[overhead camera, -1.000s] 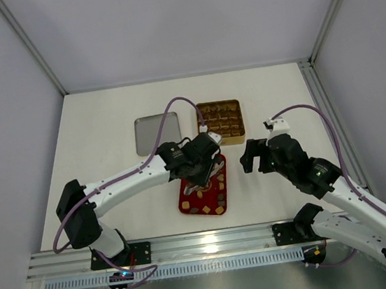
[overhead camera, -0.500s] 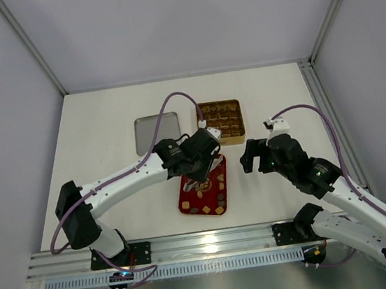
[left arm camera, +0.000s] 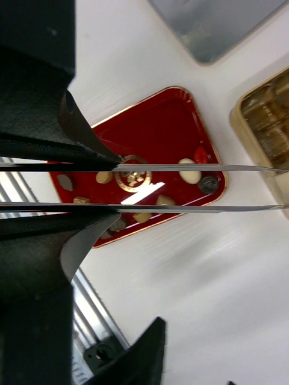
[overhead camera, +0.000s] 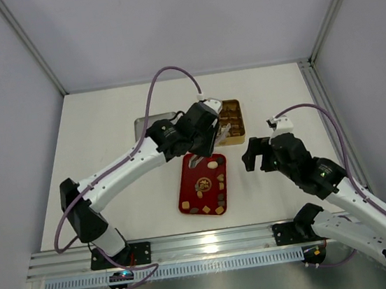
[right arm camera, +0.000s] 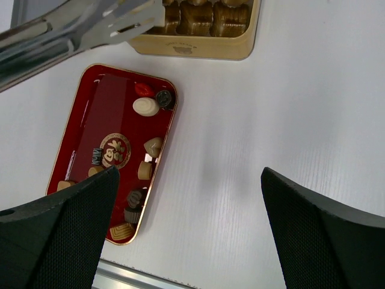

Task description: Pack the chocolate

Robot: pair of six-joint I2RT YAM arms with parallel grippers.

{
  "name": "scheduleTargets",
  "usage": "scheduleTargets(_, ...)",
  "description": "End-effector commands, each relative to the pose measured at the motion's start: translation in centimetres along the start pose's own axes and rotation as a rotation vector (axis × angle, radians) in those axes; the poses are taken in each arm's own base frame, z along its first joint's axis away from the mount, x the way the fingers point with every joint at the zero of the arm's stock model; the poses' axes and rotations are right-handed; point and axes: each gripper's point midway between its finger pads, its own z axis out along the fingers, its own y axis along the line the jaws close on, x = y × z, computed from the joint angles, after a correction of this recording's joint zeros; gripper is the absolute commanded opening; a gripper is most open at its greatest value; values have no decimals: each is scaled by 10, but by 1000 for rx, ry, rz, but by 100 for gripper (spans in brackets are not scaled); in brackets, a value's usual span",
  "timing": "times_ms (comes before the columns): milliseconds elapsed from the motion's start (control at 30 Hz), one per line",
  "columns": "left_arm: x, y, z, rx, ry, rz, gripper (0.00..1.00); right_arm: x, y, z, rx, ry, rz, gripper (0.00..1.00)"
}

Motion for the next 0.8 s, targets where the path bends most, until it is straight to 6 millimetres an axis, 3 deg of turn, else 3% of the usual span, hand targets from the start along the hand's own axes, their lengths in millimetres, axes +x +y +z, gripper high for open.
scheduleTargets(0, -49, 3, 3, 6, -107, -12, 31, -32, 2, -17, 0, -99, 19, 100)
scheduleTargets(233, -103, 11, 46, 14, -181, -36, 31, -46, -1, -31, 13, -136, 24, 100)
scheduleTargets(267, -104, 13, 60, 5, -174, -31, 31, -47, -1, -32, 13, -136, 24, 100)
scheduleTargets(300, -118, 12, 60, 12, -207, -36, 32, -47, -1, -33, 12, -138, 23, 100)
scheduleTargets(367, -120, 15, 81, 6, -191, -30, 32, -49, -1, -36, 14, -142, 23, 100)
scheduleTargets(400, -130, 14, 82, 10, -213, -30, 32, -48, -2, -37, 16, -141, 23, 100)
scheduleTargets(467, -130, 18, 102, -4, -196, -25, 32, -49, -3, -39, 16, -144, 24, 100)
scheduleTargets(533, -139, 20, 106, -4, -211, -29, 33, -50, -4, -41, 14, -150, 26, 100)
scheduleTargets(767, -138, 28, 137, -23, -190, -31, 33, -43, -7, -40, 24, -137, 16, 100)
